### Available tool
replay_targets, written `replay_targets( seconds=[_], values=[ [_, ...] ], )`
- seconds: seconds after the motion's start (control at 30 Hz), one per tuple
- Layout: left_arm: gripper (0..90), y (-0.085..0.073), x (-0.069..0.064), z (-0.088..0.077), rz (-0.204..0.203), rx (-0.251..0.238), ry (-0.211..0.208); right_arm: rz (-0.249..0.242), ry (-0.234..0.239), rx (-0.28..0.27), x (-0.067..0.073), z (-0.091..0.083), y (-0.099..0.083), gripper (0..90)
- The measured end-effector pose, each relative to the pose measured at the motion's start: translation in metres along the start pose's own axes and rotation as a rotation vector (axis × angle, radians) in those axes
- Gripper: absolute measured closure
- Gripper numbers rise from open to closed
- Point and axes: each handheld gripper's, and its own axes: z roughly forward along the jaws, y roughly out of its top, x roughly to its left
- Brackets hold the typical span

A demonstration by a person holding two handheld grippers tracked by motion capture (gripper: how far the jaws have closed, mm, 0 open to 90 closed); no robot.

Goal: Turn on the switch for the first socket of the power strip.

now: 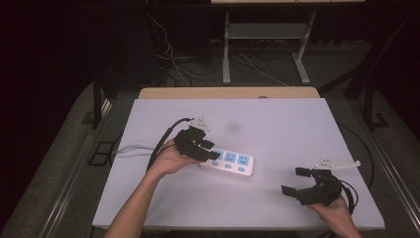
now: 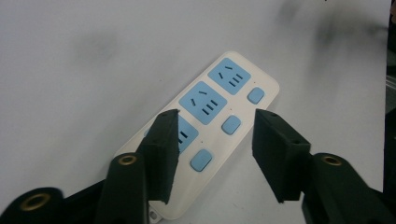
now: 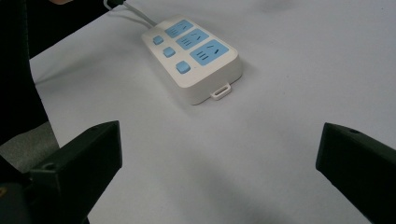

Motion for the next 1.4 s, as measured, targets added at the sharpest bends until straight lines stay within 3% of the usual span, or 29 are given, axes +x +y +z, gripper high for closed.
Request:
replay_targets(
  seconds=[0.1,0.57,1.4],
  values=[
    [61.6,0.001,0.001,0.004,0.006,0.024,-0.011,0.001,0.002,0.001,0.0,0.0,0.0,0.0],
    [87.6,-0.003,0.007,0.025,0.015,0.123,-0.066,-0.001,0.002,0.003,0.0,0.0,0.0,0.0],
    [89.0,-0.006,0.015,0.045,0.028,0.183,-0.069,-0.011,-0.003,-0.006,0.0,-0.001,0.0,0.0]
  ],
)
